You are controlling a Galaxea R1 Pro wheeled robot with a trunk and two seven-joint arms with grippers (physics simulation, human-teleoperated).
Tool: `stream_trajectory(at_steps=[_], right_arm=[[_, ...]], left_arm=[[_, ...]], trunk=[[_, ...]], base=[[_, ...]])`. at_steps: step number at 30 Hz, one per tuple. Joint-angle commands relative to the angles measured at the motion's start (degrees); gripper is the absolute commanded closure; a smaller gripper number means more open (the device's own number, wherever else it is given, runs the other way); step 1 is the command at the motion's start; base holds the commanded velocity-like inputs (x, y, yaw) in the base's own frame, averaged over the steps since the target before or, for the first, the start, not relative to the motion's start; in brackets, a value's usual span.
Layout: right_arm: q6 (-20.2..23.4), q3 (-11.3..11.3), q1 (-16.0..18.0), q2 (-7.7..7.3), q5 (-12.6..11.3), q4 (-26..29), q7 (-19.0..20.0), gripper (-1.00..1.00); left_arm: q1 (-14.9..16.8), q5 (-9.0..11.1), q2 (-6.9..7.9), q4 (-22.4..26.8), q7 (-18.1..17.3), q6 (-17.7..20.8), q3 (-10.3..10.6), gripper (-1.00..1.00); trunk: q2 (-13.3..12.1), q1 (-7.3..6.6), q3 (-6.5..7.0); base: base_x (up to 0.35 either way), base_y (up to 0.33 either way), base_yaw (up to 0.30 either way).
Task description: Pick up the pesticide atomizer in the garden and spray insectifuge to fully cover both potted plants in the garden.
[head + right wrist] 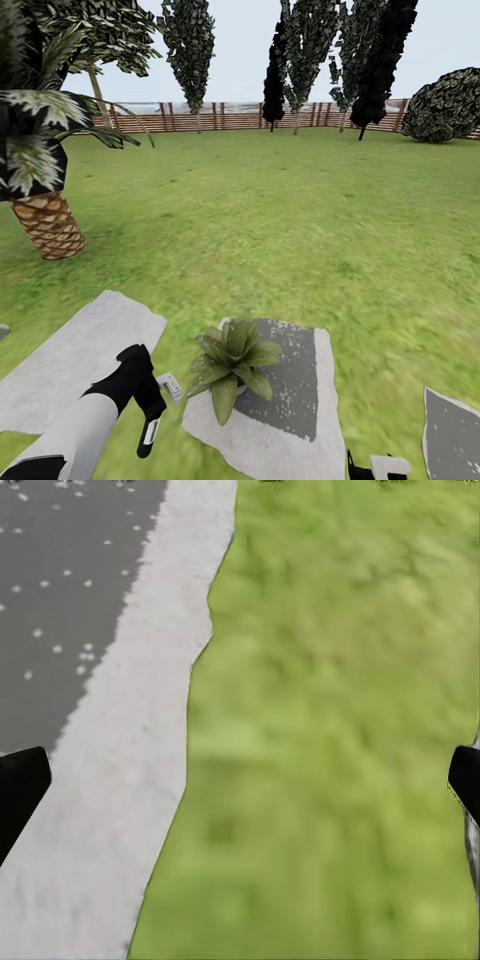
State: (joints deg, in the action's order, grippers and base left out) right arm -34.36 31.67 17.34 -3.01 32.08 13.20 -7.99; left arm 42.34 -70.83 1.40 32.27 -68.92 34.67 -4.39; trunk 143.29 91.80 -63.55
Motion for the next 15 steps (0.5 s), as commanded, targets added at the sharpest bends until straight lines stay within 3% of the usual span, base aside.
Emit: stream_trajectory(at_steps=[1,7,10,15], right_arm=[[-0.2,0.2,0.1,0.01,0.6,-0.1,-0.4,-1.0],[-0.2,0.2,0.1,0.01,0.6,-0.1,-0.4,-1.0],[-0.2,0.2,0.1,0.02,0.6,-0.1,-0.4,-1.0],[-0.2,0.2,0.1,0.02,0.5,0.0,-0.4,-1.0]], left_arm=[[0.0,-0.7,-0.06,0.1,-0.5,0.5,-0.3,1.0],[0.0,-4.7,-0.33,0.1,-0.7,0.5,-0.3,1.0],[0.1,-4.9,-0.33,0.1,-1.1,0.6,-0.4,1.0],[1.2,-5.1,-0.01,0.2,-6.3,0.4,-0.3,1.0]], trunk=[[0.0,0.01,-0.05],[0.0,0.01,-0.05],[0.0,0.01,-0.05],[0.0,0.01,-0.05]], base=[[0.215,-0.145,0.0],[0.235,-0.162,0.0],[0.239,-0.167,0.0],[0.105,-0.165,0.0]])
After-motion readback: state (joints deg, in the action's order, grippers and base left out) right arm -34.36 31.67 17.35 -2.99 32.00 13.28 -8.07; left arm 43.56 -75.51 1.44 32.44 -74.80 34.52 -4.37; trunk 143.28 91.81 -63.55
